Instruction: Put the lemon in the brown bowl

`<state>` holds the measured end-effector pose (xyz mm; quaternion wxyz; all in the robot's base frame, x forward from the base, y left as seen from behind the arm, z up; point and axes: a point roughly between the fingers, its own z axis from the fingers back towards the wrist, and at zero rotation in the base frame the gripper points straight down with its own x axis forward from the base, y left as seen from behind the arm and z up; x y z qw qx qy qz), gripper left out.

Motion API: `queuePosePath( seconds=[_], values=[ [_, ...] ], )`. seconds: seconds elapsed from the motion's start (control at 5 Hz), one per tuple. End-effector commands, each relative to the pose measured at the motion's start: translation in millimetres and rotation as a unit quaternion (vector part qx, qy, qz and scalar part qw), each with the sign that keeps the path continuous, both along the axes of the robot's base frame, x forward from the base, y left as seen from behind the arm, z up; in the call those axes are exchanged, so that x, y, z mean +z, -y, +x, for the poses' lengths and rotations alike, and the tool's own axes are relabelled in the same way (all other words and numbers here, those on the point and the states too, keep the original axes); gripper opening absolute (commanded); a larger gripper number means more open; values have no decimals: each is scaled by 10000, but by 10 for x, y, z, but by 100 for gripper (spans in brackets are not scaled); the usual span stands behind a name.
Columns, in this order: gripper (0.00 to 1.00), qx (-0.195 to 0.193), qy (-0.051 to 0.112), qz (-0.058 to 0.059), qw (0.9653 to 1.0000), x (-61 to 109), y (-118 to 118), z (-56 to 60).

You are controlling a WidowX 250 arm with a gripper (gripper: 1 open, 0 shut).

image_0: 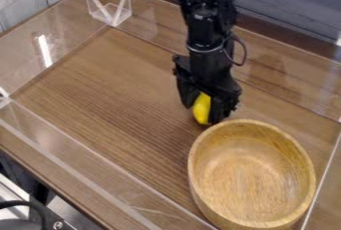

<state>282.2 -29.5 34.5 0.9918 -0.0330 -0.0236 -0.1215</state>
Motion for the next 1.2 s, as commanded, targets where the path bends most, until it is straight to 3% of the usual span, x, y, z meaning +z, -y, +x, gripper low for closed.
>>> queuePosePath(
  seconds=[0.0, 1.0],
  values=[
    [0, -71, 230, -4, 9997, 112, 46, 32],
    [0, -96, 303, -13, 9995, 80, 109, -13]
  ],
)
